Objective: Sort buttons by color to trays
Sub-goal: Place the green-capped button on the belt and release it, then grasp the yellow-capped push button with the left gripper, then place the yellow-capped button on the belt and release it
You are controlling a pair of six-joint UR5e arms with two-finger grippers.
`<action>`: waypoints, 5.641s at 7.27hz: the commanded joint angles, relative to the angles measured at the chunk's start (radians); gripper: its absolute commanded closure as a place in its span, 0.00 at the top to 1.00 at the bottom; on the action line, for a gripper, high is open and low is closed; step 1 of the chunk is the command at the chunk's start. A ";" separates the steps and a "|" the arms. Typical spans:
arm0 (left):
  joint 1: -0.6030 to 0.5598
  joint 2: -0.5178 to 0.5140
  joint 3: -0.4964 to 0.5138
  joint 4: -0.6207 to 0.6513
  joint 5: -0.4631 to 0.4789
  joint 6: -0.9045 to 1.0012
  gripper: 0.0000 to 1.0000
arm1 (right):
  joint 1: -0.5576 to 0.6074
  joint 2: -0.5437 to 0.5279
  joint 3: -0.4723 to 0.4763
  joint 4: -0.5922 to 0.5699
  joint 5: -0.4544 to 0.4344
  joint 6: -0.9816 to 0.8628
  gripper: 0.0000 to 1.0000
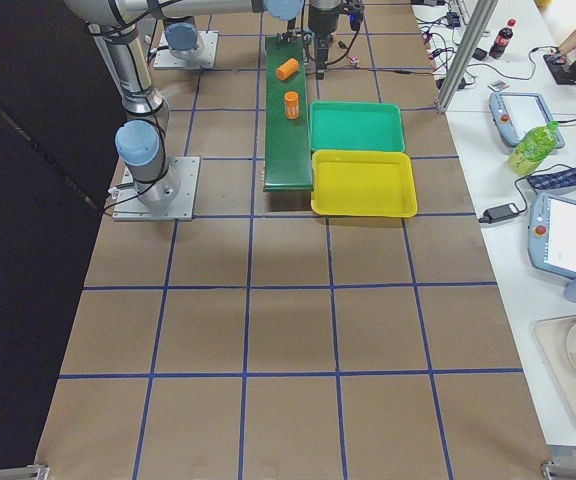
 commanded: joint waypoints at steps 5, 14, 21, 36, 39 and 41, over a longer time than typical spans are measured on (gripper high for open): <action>0.047 -0.080 0.201 0.012 0.013 -0.031 1.00 | 0.000 0.000 0.000 0.000 0.000 -0.001 1.00; 0.064 -0.447 0.367 0.148 0.016 -0.290 1.00 | 0.000 0.000 0.003 -0.002 0.000 -0.001 1.00; 0.072 -0.443 0.391 0.140 -0.003 -0.345 0.00 | 0.000 -0.002 0.005 -0.002 -0.002 -0.001 1.00; -0.006 -0.010 0.003 -0.012 -0.053 -0.154 1.00 | -0.003 0.003 0.008 -0.002 0.000 -0.001 1.00; 0.059 -0.040 0.131 -0.017 -0.056 -0.123 1.00 | -0.005 0.003 0.008 0.000 0.000 -0.001 1.00; 0.130 -0.129 0.196 0.002 -0.055 0.007 1.00 | -0.006 0.003 0.009 0.002 0.000 -0.001 1.00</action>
